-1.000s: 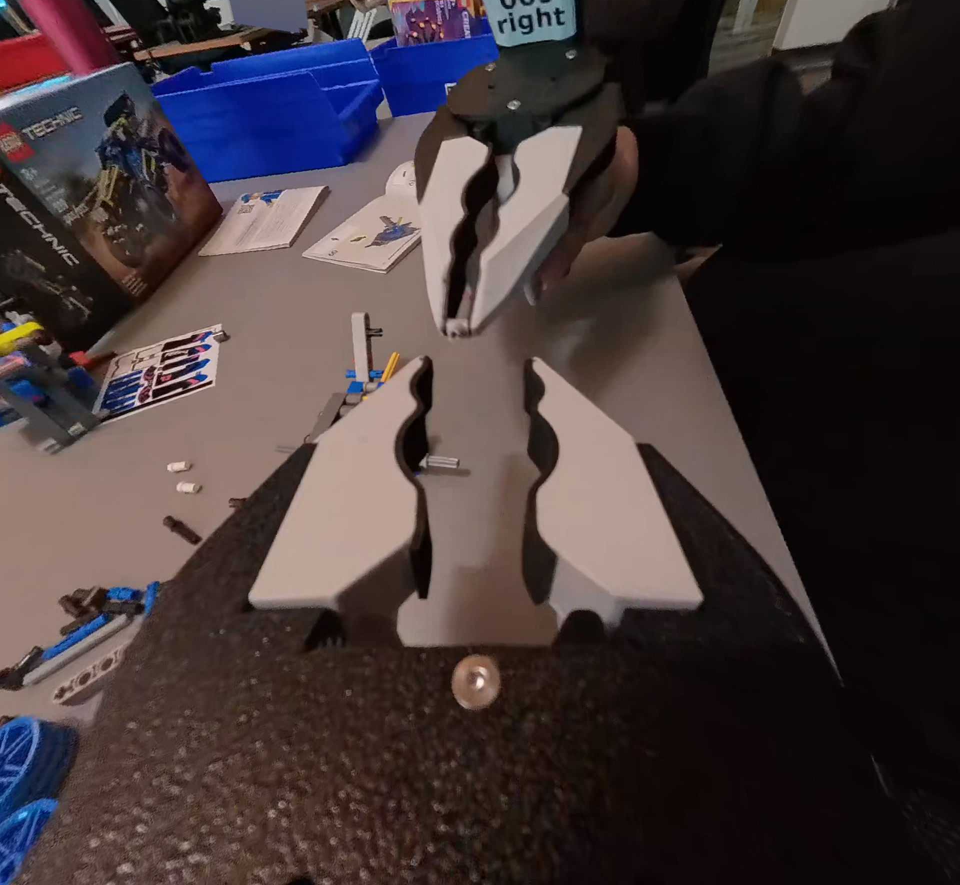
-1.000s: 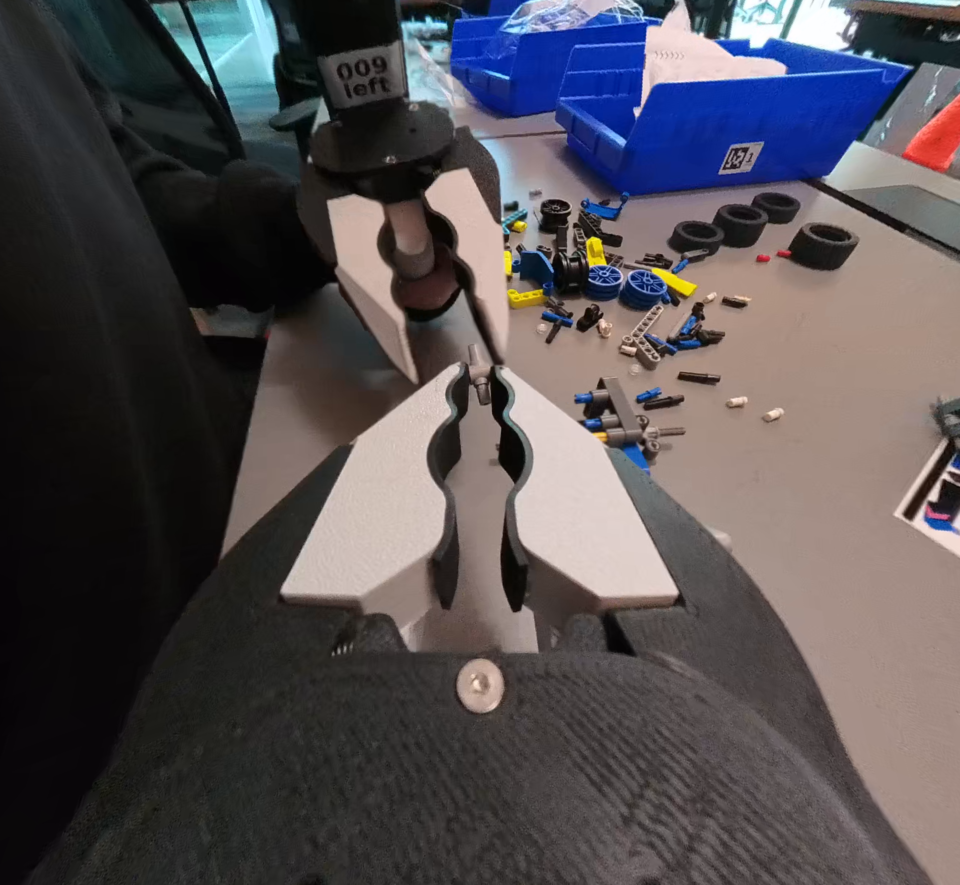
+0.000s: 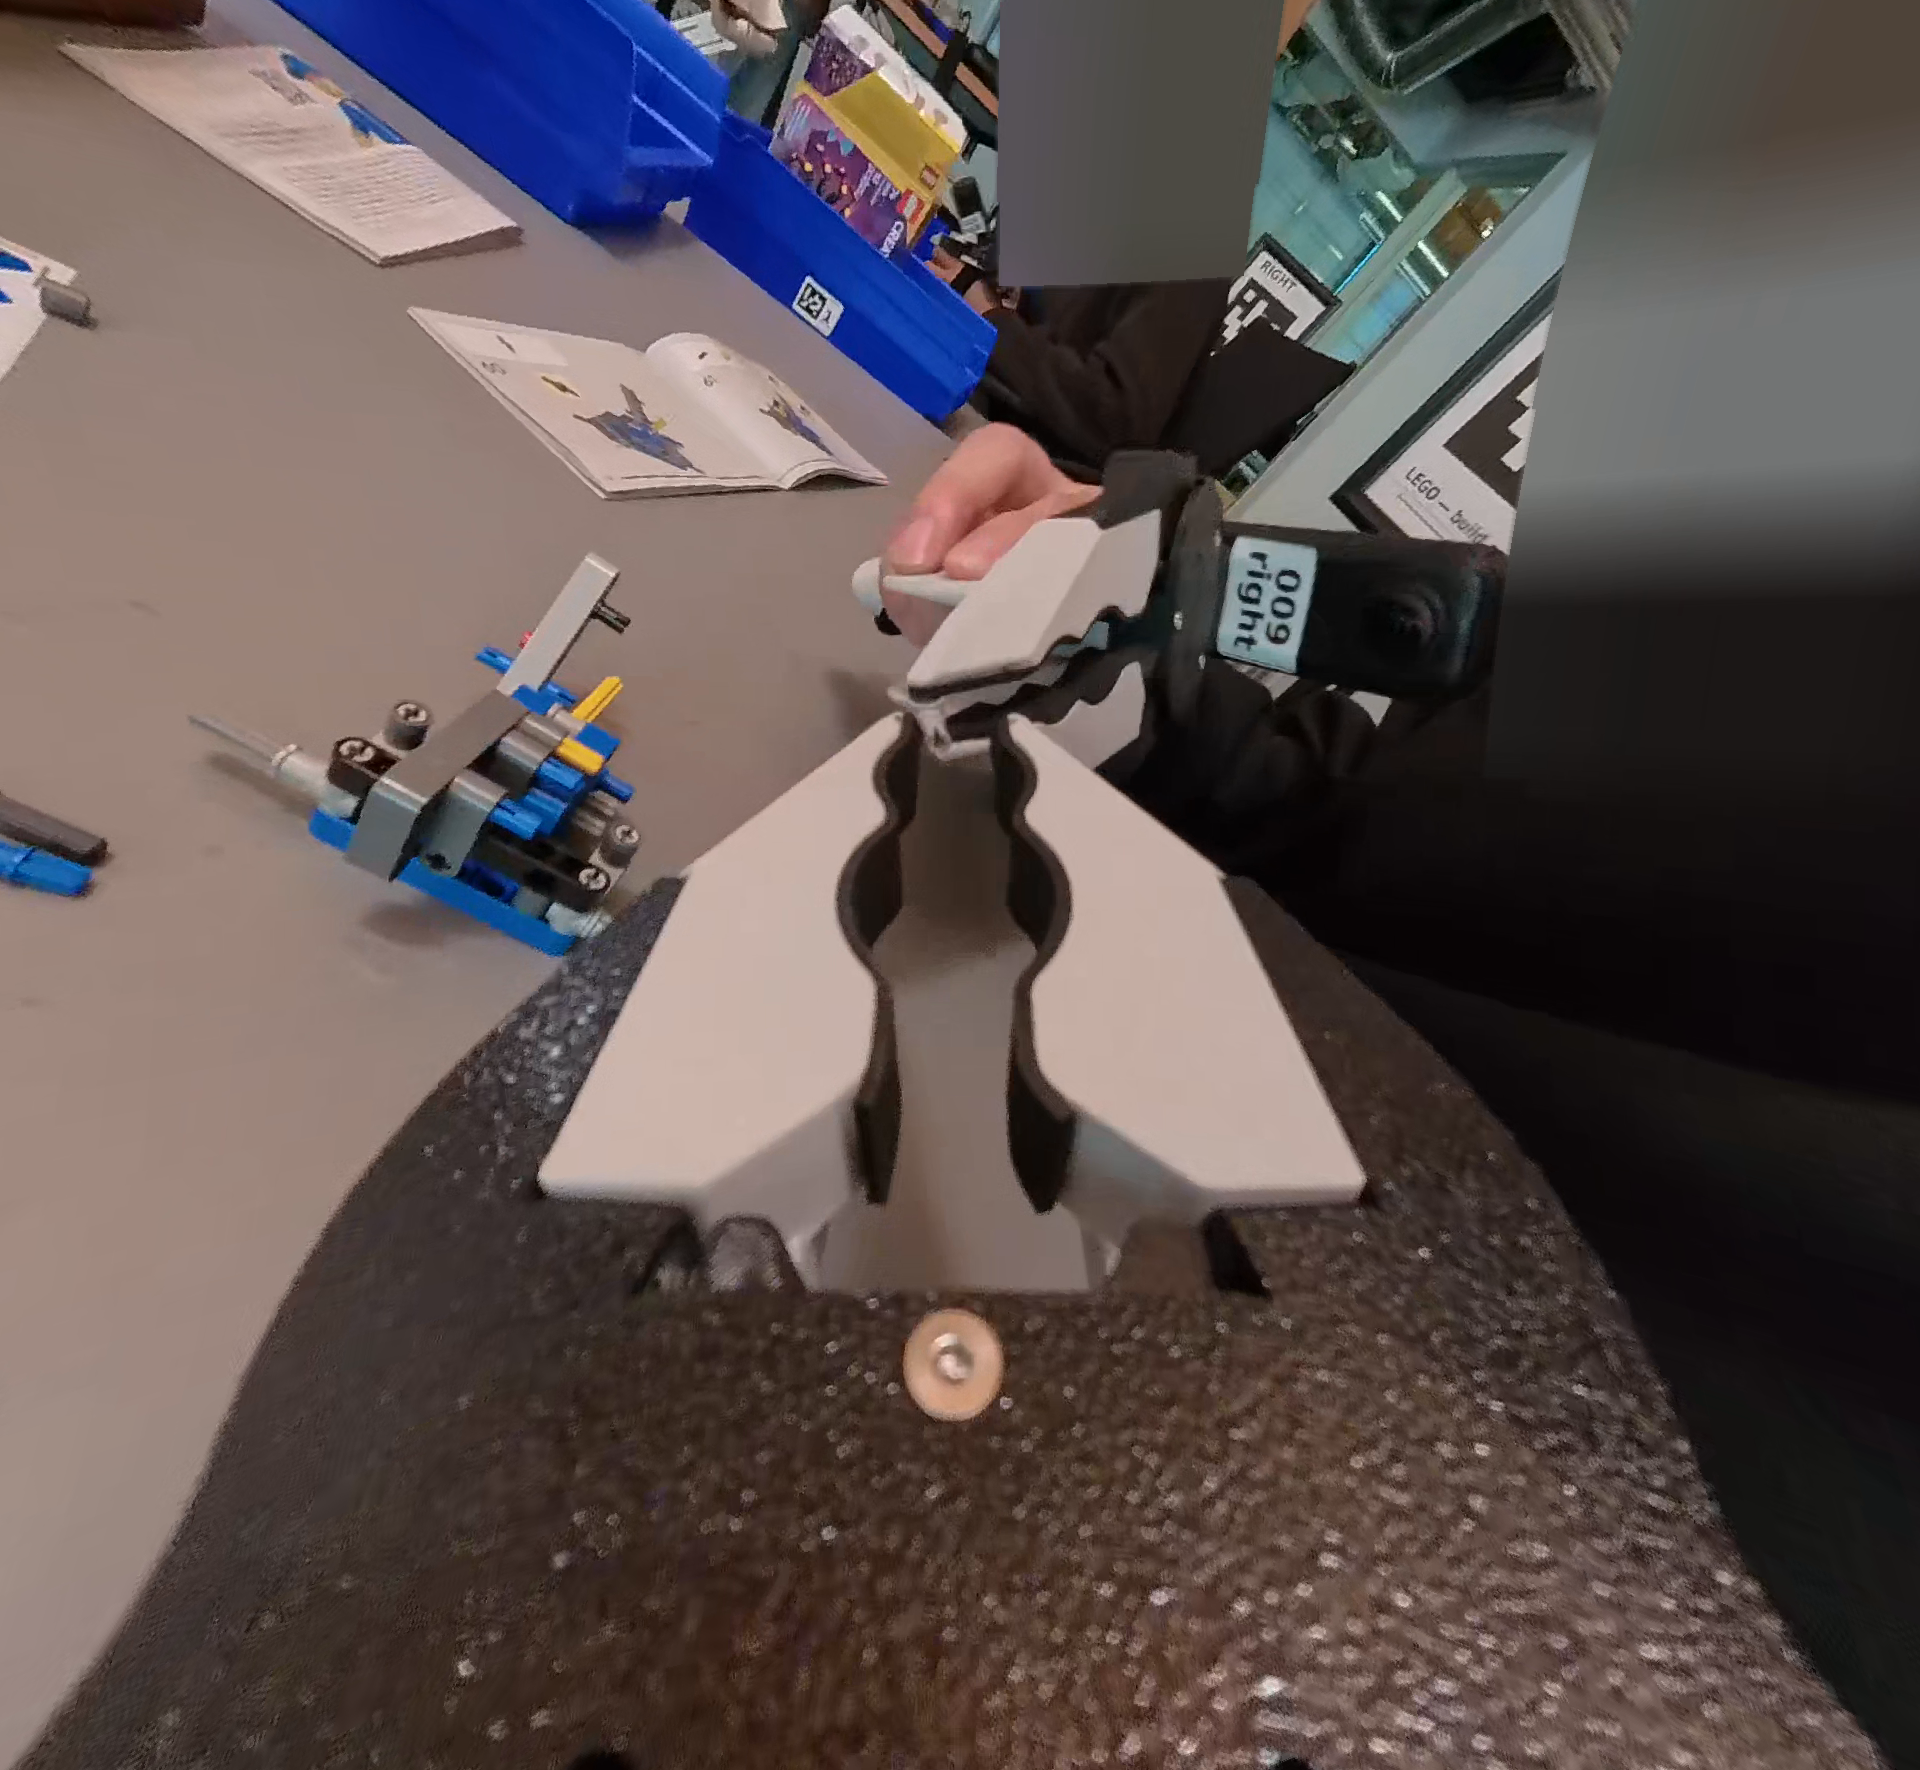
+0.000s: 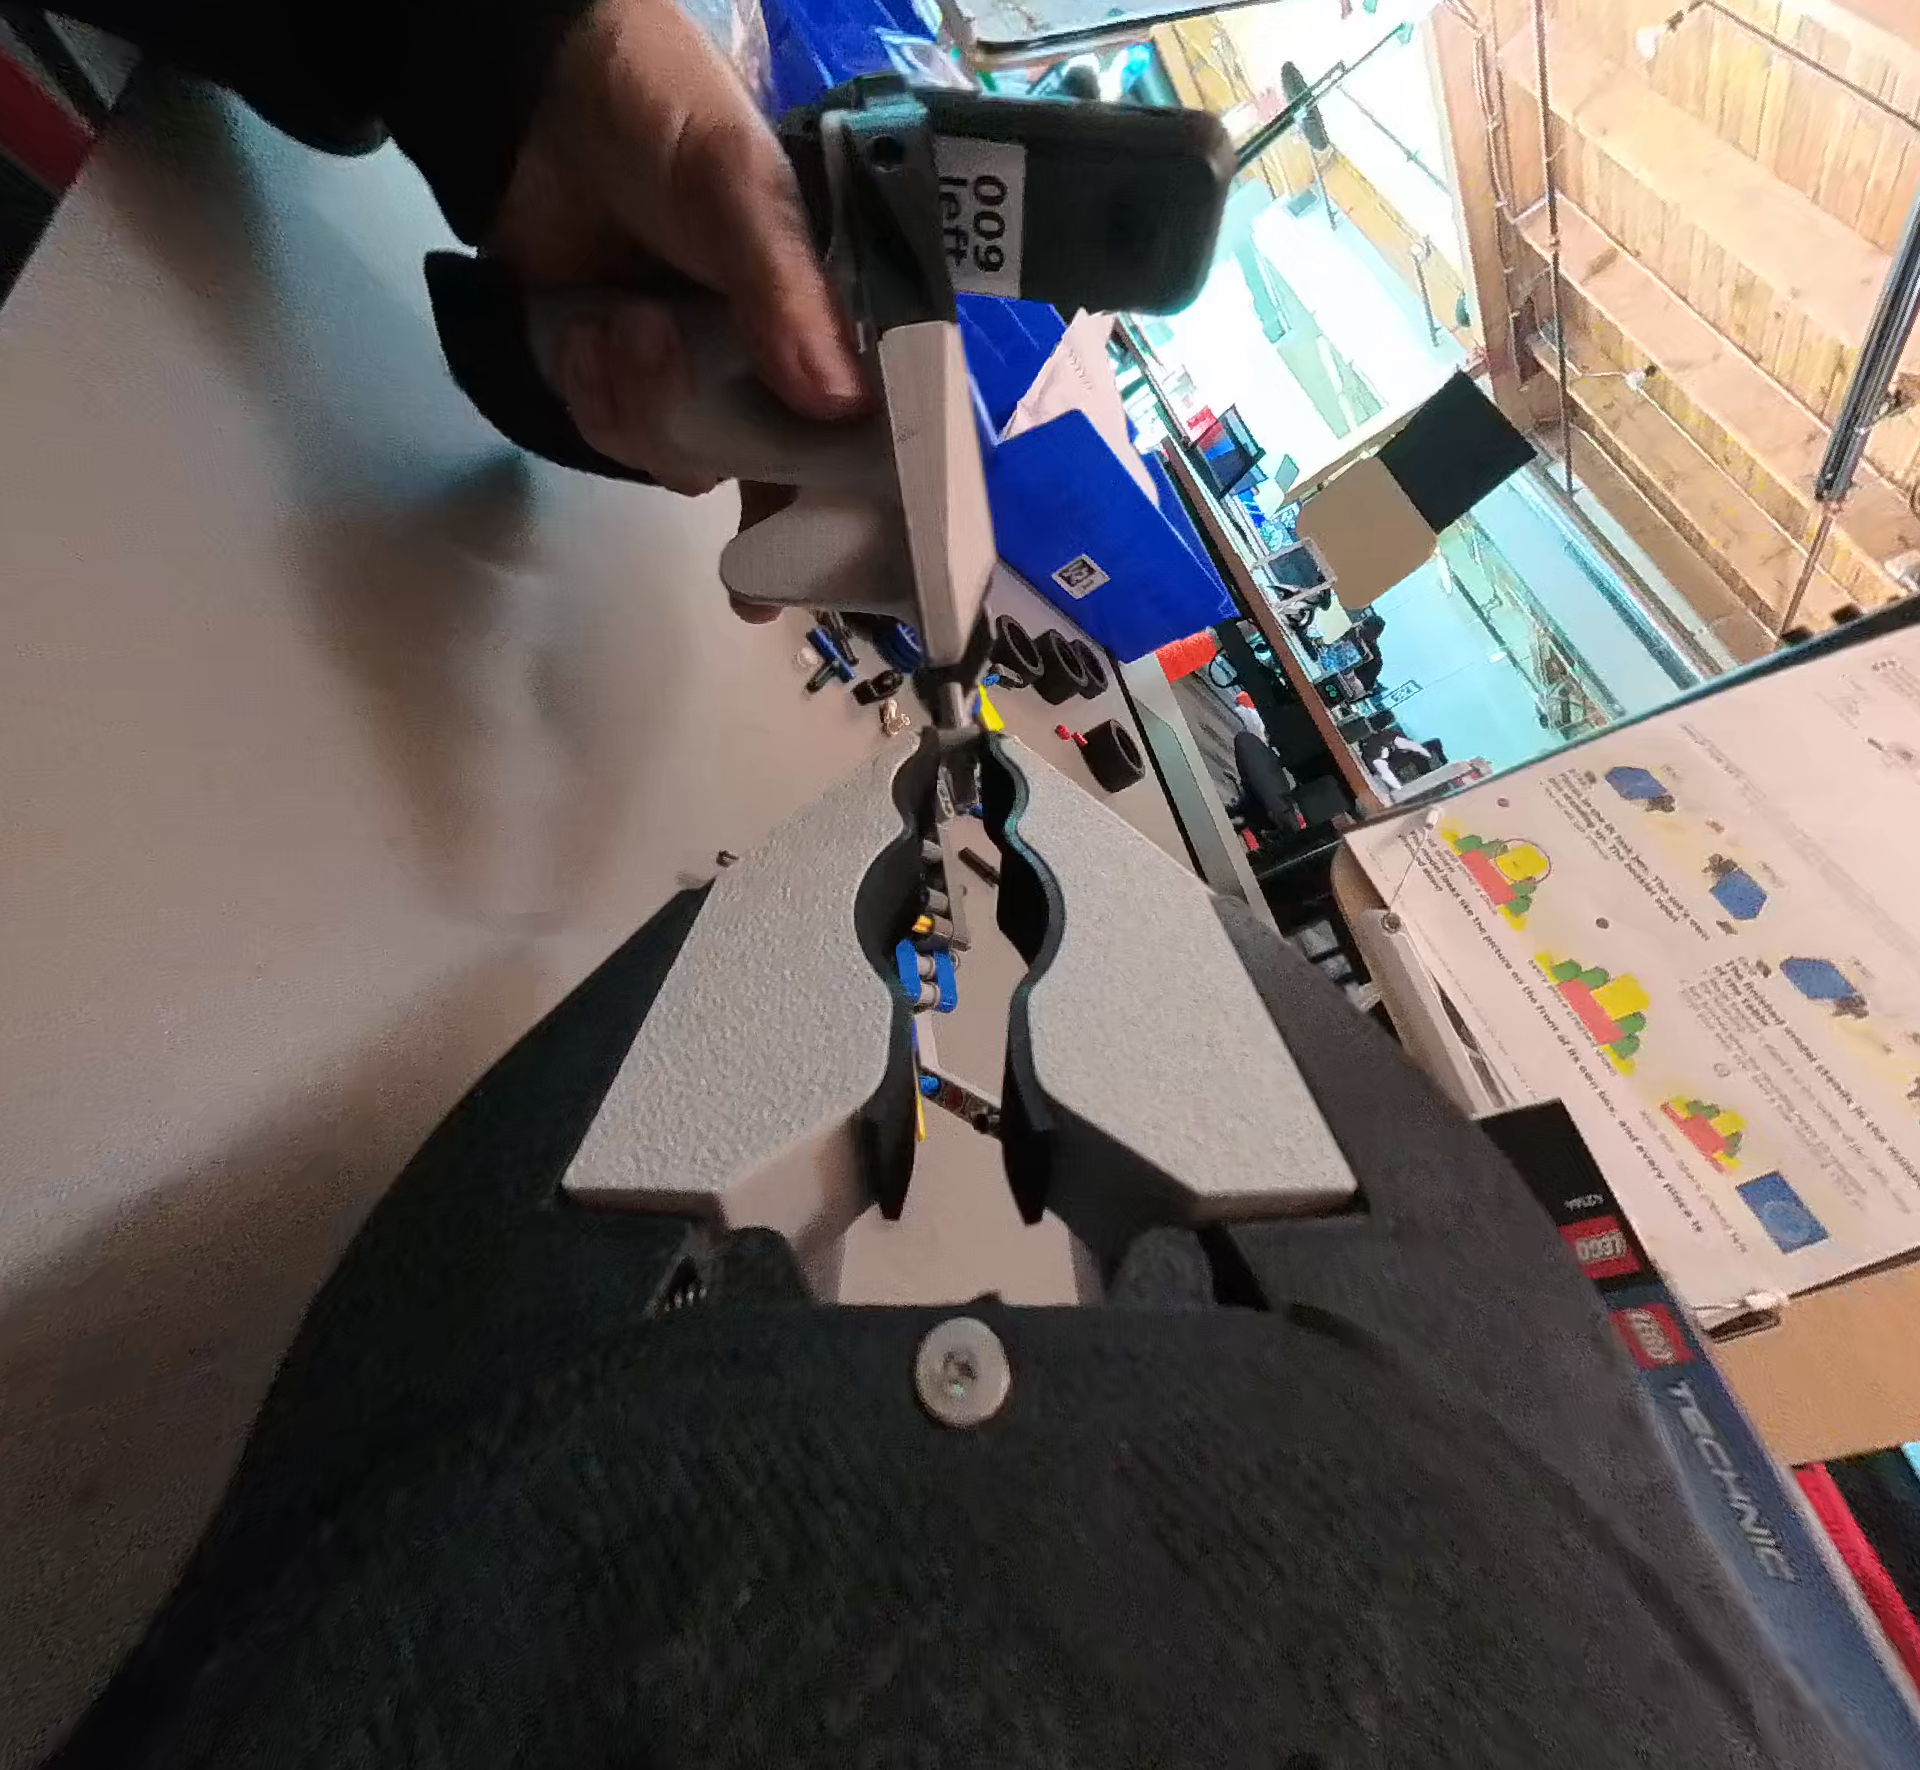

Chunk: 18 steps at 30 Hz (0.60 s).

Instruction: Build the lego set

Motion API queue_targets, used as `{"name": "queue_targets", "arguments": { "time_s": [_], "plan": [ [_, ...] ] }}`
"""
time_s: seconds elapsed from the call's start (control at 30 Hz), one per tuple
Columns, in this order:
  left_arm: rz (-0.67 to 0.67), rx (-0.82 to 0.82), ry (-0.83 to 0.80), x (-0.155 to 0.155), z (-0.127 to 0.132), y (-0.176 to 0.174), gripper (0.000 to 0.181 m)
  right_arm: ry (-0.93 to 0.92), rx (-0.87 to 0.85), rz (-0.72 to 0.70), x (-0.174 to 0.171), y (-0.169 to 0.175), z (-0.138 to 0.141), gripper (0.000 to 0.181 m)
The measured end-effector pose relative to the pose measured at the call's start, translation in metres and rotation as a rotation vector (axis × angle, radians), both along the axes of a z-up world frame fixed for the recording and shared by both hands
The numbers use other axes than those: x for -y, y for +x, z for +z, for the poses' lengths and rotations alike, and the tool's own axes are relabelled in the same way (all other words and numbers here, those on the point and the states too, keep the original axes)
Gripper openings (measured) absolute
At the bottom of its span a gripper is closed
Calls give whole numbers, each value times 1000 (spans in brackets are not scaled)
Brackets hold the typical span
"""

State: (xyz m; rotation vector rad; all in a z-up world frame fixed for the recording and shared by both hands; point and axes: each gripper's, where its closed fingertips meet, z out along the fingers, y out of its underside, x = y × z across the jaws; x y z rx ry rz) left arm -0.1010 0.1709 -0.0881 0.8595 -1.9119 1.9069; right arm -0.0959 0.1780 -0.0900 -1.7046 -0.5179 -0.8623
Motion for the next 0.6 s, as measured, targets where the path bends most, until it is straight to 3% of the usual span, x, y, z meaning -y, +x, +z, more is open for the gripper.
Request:
{"name": "queue_targets", "arguments": {
  "time_s": [0.07,0.3,0.5,0.6],
  "plan": [
    [14,3,23,-1,-4,2,3,-14,31,-5,-1,0,-1,6],
    [33,110,134,-2,-14,3,2,-60,5,-8,-2,-1,-9,6],
    [58,542,394,-5,-25,2,11,-46,-653,63,3,0,-18,6],
    [-4,611,507,-3,-40,-4,11,-76,-899,128,6,-9,-23,6]
  ]
}}
